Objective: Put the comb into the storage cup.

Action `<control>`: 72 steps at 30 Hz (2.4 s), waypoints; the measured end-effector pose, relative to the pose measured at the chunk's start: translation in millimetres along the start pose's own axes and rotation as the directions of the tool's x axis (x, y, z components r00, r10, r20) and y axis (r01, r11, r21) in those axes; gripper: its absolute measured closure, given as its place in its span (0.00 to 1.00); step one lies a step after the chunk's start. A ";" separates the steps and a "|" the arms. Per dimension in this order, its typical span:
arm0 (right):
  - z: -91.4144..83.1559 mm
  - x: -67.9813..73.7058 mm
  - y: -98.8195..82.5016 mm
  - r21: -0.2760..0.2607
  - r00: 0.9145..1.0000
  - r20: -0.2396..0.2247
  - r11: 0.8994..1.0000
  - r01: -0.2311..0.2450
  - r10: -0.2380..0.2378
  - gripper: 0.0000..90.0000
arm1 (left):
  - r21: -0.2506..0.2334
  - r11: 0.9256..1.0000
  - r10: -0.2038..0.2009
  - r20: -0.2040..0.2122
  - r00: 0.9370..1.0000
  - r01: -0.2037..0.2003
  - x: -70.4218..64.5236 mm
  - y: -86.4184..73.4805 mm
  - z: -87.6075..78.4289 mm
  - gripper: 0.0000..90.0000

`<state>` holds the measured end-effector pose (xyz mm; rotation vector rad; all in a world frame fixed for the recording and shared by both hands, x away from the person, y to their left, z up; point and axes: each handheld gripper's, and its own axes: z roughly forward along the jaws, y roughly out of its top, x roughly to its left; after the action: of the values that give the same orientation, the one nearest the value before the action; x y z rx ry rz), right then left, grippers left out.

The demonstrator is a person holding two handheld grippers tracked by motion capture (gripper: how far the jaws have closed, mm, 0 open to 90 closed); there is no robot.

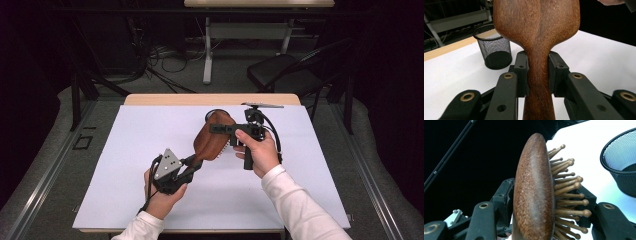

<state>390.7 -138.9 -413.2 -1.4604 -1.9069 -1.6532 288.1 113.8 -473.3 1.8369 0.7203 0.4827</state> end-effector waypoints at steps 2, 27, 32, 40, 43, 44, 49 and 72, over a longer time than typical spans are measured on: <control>-0.3 -1.1 0.0 0.003 1.000 -0.007 1.000 0.000 0.000 0.48 | 0.001 1.000 0.001 0.001 1.000 -0.001 -0.2 0.0 0.3 0.80; -0.8 -2.4 -2.8 0.003 1.000 -0.024 1.000 -0.006 0.006 0.51 | 0.008 1.000 0.007 0.009 1.000 -0.007 0.5 -2.8 2.5 0.81; -2.8 -3.4 -1.9 0.022 1.000 -0.028 1.000 -0.012 0.012 0.52 | 0.011 1.000 0.012 0.016 1.000 -0.012 -0.5 -3.2 3.1 0.81; -4.4 -6.8 -0.7 0.043 0.998 -0.044 0.999 -0.032 0.033 0.53 | 0.011 1.000 0.018 0.019 1.000 -0.018 -1.1 -3.2 3.7 0.80; -3.6 -7.0 -1.1 0.040 0.998 -0.043 0.999 -0.036 0.038 0.53 | 0.010 1.000 0.013 0.020 1.000 -0.014 -0.9 -3.7 3.9 0.80; -3.6 -7.5 -1.1 0.041 0.998 -0.043 0.998 -0.040 0.042 0.53 | 0.010 1.000 0.014 0.020 1.000 -0.014 -0.9 -3.7 3.8 0.80; -3.8 -8.4 -0.6 0.051 0.997 -0.040 0.997 -0.061 0.064 0.53 | 0.011 1.000 0.012 0.021 1.000 -0.012 -1.0 -4.1 4.5 0.80; -4.0 -7.5 -0.6 0.056 0.995 -0.022 0.994 -0.095 0.096 0.57 | 0.013 1.000 0.008 0.026 1.000 -0.008 0.3 -5.0 6.9 0.80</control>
<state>392.1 -146.1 -417.6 -1.4783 -1.8245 -1.5578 291.5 110.6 -480.6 1.8553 0.7000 0.4599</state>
